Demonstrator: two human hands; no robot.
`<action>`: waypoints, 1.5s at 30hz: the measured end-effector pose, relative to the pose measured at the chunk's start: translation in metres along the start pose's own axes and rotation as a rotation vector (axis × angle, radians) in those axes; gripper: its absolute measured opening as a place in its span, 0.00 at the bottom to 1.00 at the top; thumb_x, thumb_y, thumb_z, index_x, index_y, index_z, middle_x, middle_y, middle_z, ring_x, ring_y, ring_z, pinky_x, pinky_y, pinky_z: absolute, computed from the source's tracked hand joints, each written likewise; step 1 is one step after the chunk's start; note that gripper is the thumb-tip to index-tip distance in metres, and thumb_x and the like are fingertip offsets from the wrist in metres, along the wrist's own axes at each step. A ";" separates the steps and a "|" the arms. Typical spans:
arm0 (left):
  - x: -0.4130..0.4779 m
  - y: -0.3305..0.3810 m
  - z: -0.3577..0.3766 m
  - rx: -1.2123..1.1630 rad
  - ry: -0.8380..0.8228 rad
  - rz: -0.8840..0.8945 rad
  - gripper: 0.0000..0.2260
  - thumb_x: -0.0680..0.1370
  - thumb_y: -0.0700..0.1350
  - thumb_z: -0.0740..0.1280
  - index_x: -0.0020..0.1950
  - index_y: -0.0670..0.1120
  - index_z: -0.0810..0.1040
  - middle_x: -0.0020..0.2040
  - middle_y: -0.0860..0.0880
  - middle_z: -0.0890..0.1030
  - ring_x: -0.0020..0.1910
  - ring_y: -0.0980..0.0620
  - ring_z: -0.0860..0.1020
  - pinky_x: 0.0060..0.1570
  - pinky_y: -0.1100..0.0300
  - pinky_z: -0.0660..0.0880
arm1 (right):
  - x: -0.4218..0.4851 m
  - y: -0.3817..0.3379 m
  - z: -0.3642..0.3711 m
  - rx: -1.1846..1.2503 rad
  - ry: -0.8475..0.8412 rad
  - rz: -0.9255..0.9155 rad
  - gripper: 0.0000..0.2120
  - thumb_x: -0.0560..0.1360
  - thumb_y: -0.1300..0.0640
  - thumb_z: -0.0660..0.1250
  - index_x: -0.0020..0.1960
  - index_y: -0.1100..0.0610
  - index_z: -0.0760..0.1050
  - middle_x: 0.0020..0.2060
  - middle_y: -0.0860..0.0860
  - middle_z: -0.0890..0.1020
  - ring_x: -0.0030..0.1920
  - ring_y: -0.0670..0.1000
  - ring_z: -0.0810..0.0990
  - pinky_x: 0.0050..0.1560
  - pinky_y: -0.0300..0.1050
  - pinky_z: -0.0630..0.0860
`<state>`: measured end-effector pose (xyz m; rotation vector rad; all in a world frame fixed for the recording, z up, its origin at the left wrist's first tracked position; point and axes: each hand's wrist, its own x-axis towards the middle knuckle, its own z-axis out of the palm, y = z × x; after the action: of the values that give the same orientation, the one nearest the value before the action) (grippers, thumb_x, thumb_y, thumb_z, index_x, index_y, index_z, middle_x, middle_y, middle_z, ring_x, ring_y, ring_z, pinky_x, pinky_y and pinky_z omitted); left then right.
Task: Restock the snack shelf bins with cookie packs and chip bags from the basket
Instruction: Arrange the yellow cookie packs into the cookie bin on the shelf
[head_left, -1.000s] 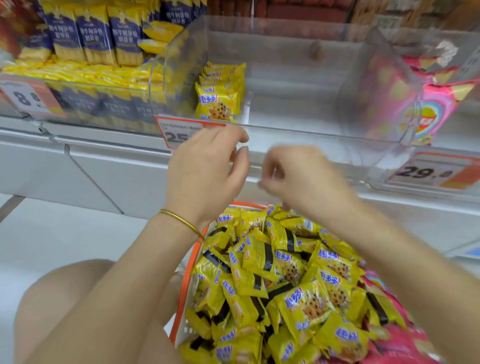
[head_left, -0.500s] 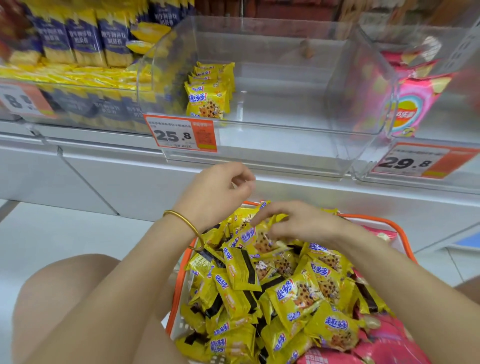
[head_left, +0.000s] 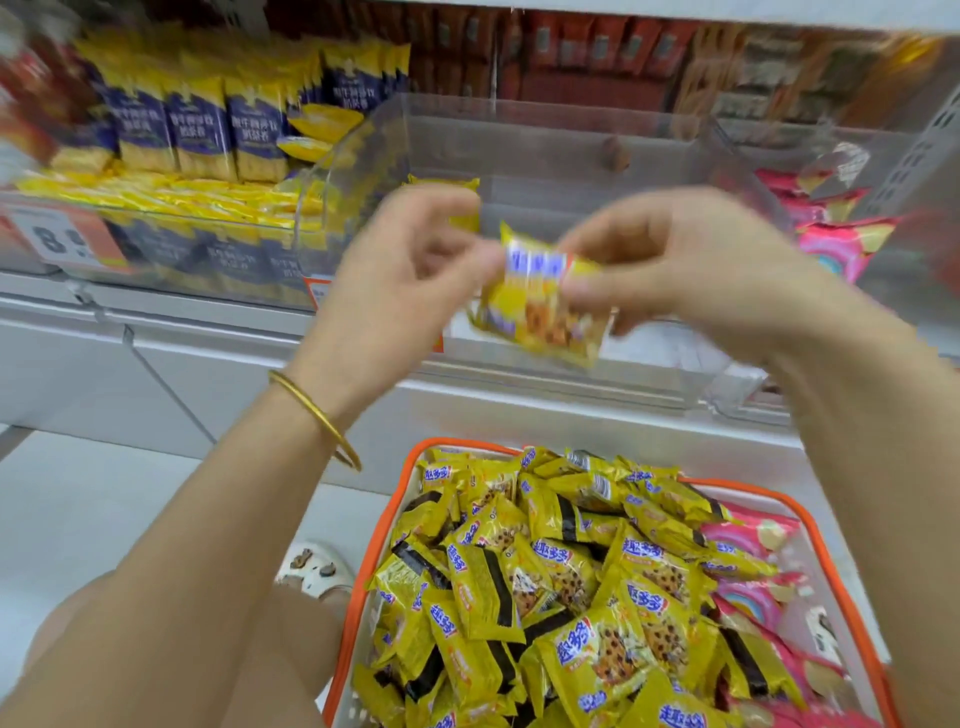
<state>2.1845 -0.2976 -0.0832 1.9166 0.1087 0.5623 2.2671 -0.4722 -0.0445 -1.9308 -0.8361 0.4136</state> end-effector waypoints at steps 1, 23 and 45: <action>0.009 -0.004 -0.005 0.120 0.115 0.067 0.12 0.77 0.46 0.66 0.59 0.46 0.73 0.46 0.55 0.77 0.43 0.60 0.76 0.47 0.67 0.74 | 0.016 -0.008 -0.005 -0.028 0.069 -0.035 0.06 0.69 0.64 0.73 0.42 0.55 0.79 0.30 0.47 0.82 0.30 0.42 0.78 0.32 0.38 0.77; 0.011 -0.052 -0.009 0.897 0.155 0.215 0.16 0.78 0.53 0.48 0.33 0.50 0.63 0.32 0.53 0.65 0.36 0.51 0.63 0.47 0.51 0.65 | 0.194 0.033 0.088 -1.082 -0.023 -0.271 0.18 0.74 0.48 0.67 0.56 0.58 0.71 0.58 0.56 0.73 0.58 0.57 0.73 0.44 0.47 0.66; -0.045 -0.043 0.048 0.733 -0.313 0.264 0.14 0.73 0.51 0.58 0.43 0.48 0.81 0.40 0.53 0.81 0.42 0.48 0.75 0.42 0.58 0.67 | -0.044 0.113 0.040 -0.816 -0.248 0.225 0.10 0.74 0.52 0.69 0.54 0.52 0.78 0.46 0.49 0.78 0.51 0.50 0.77 0.49 0.43 0.71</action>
<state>2.1736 -0.3357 -0.1507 2.7377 -0.1672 0.4132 2.2555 -0.5125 -0.1653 -2.7871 -1.0518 0.4987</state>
